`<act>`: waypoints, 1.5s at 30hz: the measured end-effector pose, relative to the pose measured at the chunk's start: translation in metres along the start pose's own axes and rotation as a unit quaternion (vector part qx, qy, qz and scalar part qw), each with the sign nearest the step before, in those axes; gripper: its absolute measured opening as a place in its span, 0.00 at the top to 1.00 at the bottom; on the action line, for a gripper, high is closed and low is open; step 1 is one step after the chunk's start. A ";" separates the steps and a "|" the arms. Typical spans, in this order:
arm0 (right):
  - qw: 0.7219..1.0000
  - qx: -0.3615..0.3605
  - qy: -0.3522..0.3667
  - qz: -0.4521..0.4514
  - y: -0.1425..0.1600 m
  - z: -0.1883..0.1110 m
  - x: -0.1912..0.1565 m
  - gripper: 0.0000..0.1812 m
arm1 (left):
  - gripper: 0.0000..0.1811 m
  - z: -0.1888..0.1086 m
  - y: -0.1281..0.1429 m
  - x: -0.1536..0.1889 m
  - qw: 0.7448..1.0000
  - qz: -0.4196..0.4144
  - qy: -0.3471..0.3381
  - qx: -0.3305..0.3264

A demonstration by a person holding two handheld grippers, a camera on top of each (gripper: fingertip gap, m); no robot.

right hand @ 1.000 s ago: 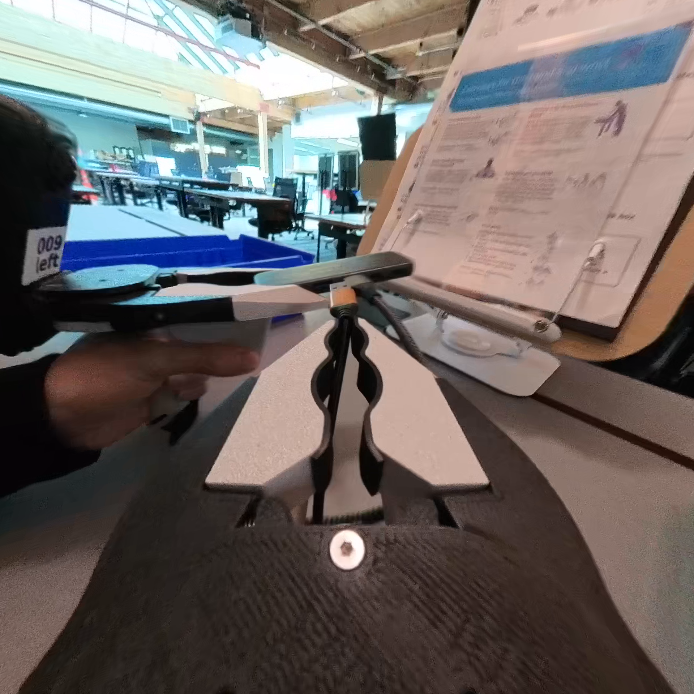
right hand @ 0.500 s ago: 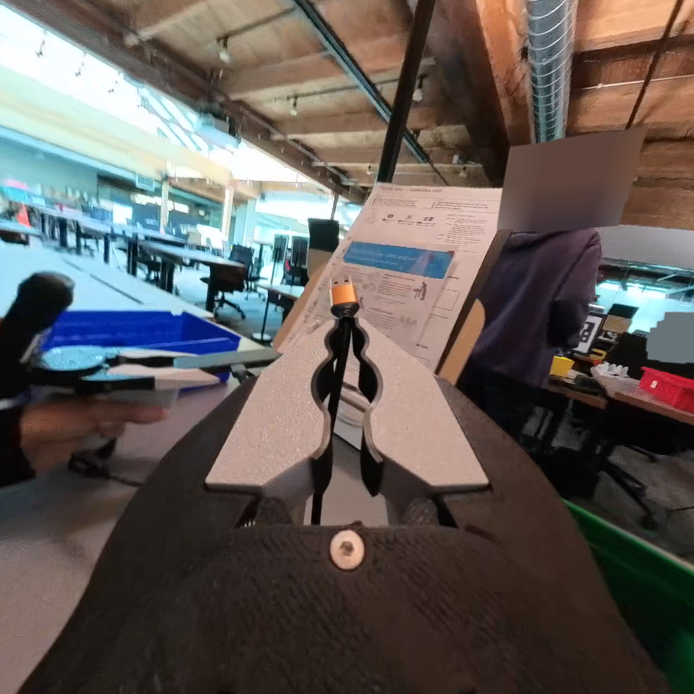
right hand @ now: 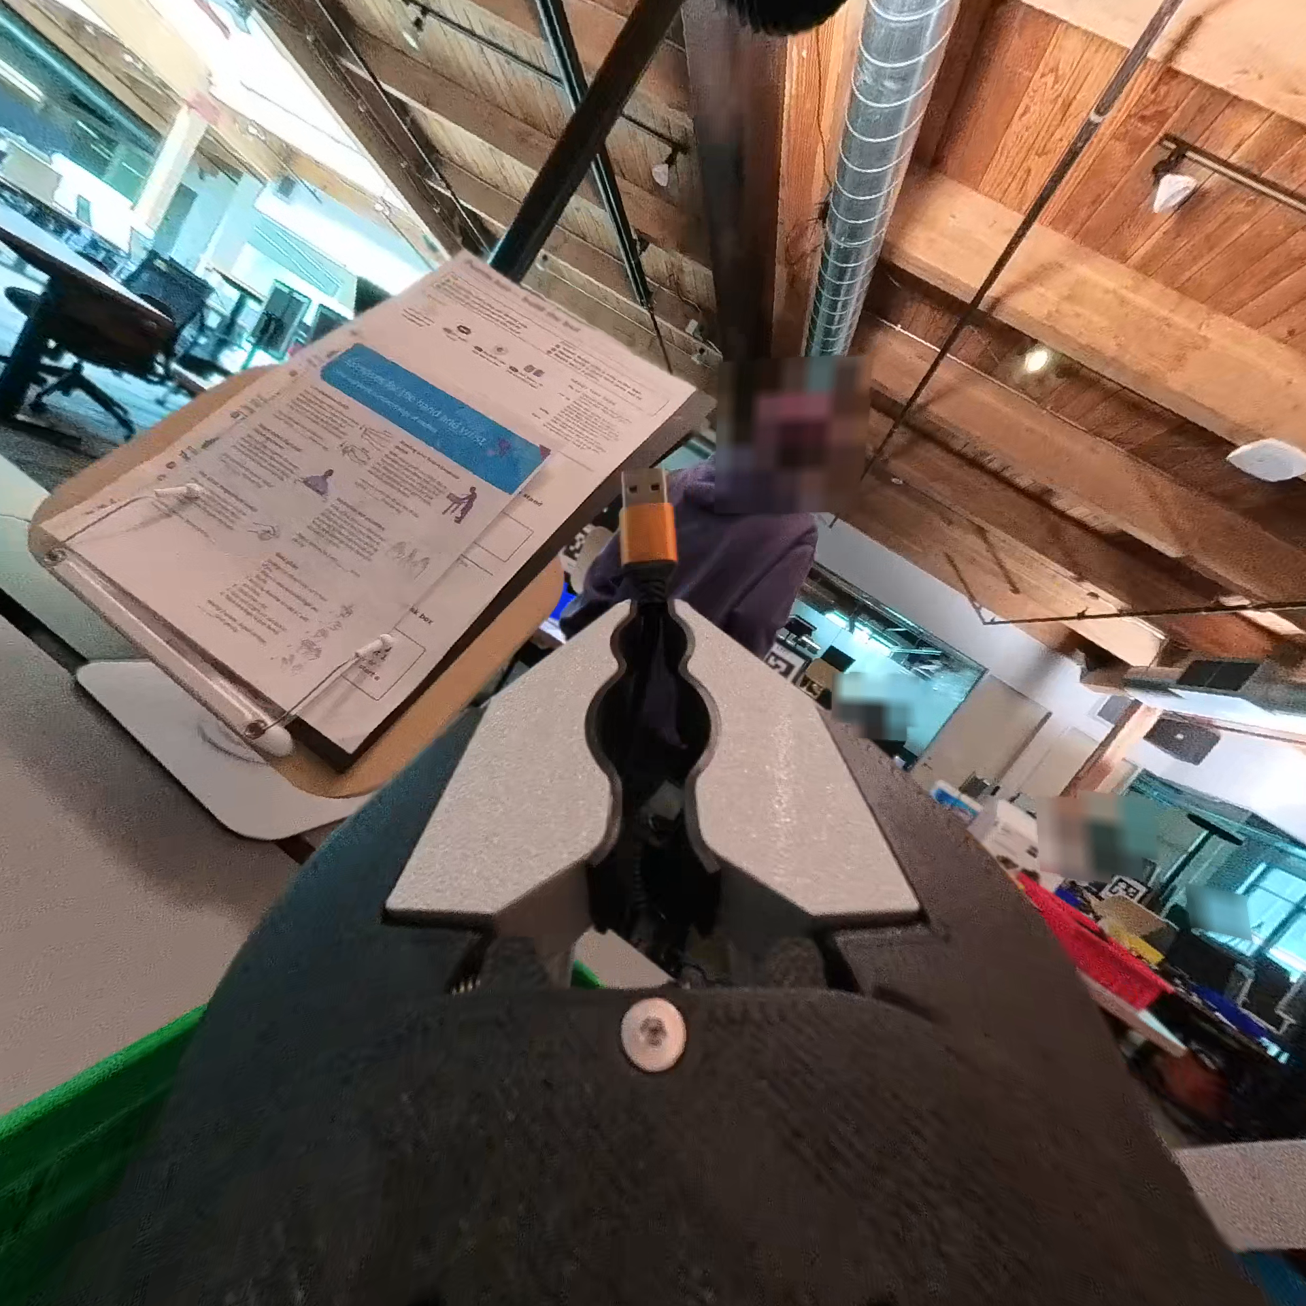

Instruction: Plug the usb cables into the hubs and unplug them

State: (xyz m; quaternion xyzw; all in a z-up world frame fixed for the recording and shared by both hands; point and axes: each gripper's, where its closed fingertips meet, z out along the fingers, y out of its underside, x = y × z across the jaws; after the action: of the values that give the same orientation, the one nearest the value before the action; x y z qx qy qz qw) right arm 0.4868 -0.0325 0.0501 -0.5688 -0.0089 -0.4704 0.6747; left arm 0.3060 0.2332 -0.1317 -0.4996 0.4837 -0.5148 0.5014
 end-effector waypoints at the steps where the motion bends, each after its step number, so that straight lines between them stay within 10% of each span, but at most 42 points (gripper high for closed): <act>1: 1.000 -0.004 -0.006 0.016 0.008 0.003 -0.006 0.98 | 0.75 0.000 0.000 0.000 1.000 0.001 0.001 0.000; 8: 0.998 -0.036 -0.037 0.038 0.042 0.000 -0.025 0.98 | 0.76 0.001 0.001 0.002 1.000 -0.001 0.009 0.001; 14: 0.980 -0.114 -0.163 -0.016 0.067 -0.059 -0.077 0.98 | 0.76 0.001 0.002 0.001 1.000 -0.010 0.011 0.001; 27: 0.780 -0.424 -0.330 -0.322 0.174 -0.139 -0.110 0.83 | 0.76 0.002 0.003 0.004 1.000 -0.007 0.014 0.000; 37: 0.738 -0.567 -0.320 -0.176 0.184 -0.195 -0.066 0.58 | 0.76 0.002 0.004 0.005 1.000 -0.010 0.018 0.000; 42: 0.803 -0.538 -0.244 -0.079 0.151 -0.180 -0.042 0.57 | 0.76 0.003 0.003 0.008 0.999 -0.016 0.031 0.000; 45: 0.876 -0.422 -0.228 0.048 0.094 -0.139 -0.083 0.54 | 0.76 0.003 0.001 0.018 0.998 -0.013 0.054 0.004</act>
State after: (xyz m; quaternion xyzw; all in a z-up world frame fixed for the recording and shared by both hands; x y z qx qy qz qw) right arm 0.4279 -0.0966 -0.1158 -0.8908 0.0642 -0.2535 0.3715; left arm 0.3094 0.2156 -0.1319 -0.4751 0.5018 -0.5496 0.4695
